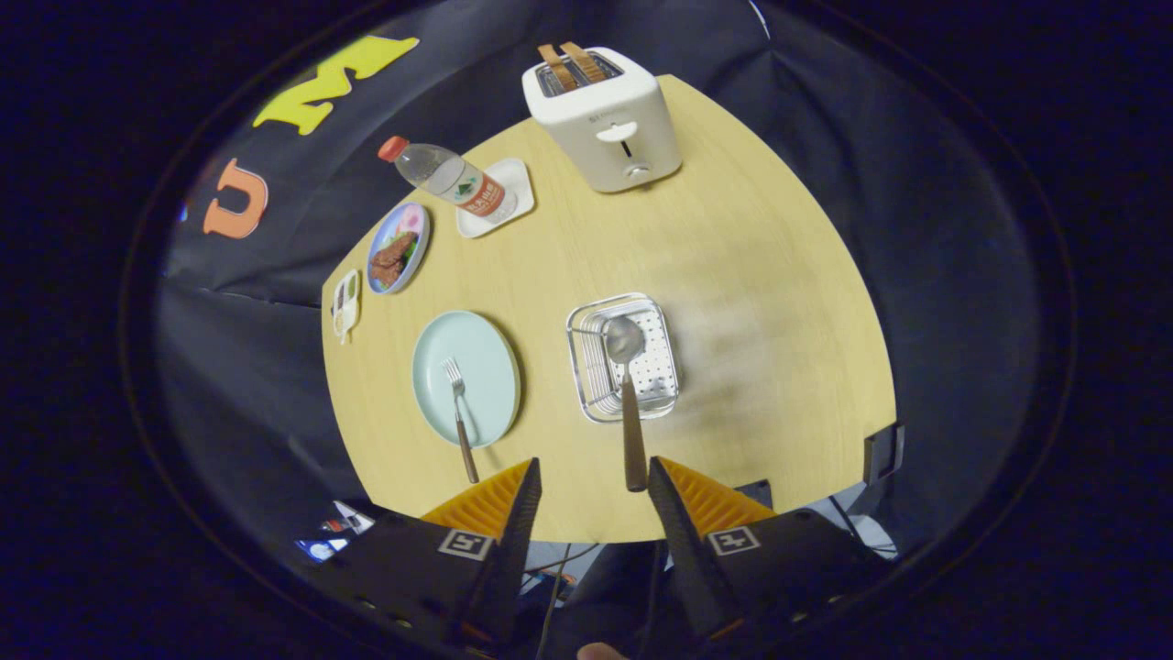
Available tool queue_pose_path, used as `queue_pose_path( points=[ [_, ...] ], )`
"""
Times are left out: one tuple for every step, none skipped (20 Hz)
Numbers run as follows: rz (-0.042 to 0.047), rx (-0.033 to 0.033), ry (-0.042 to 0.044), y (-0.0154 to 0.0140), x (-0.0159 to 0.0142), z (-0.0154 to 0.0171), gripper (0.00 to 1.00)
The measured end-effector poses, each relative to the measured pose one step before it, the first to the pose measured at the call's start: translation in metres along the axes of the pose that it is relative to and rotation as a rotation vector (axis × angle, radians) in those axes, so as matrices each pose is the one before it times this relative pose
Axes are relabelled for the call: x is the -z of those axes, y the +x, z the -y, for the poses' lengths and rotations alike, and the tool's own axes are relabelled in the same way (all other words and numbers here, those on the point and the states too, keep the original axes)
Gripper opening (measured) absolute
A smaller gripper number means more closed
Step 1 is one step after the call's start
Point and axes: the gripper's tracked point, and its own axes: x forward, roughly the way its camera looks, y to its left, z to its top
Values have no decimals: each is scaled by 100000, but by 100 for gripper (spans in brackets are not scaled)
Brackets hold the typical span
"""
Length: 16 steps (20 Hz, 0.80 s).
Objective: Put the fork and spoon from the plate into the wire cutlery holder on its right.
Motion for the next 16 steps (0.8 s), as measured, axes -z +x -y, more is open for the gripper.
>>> queue_pose_path(
  points=[
    [2616,583,-1840,-248,-244,-268,79],
    [2618,574,-1629,-231,-293,-388,81],
    [2614,941,-2084,-206,-235,-388,85],
    [2359,665,-2345,-206,-202,-559,89],
    [1904,536,-2205,-161,-52,-737,89],
    [1429,302,-2084,-134,-15,-885,89],
    [755,117,-2223,35,195,-935,91],
    [366,274,-2197,141,270,-976,94],
    [-357,450,-1965,277,484,-964,94],
    [-996,-201,-1651,423,596,-1222,94],
    [-1558,-200,-1217,616,730,-1269,94],
    [-1704,-485,-1328,789,750,-1329,94],
    [-1789,-210,-2154,833,884,-1213,94],
    [-1748,281,-2194,961,778,-1182,94],
    [-1831,328,-1523,1042,817,-1163,94],
    [-1977,56,-1024,1018,720,-1160,94]
  ],
)
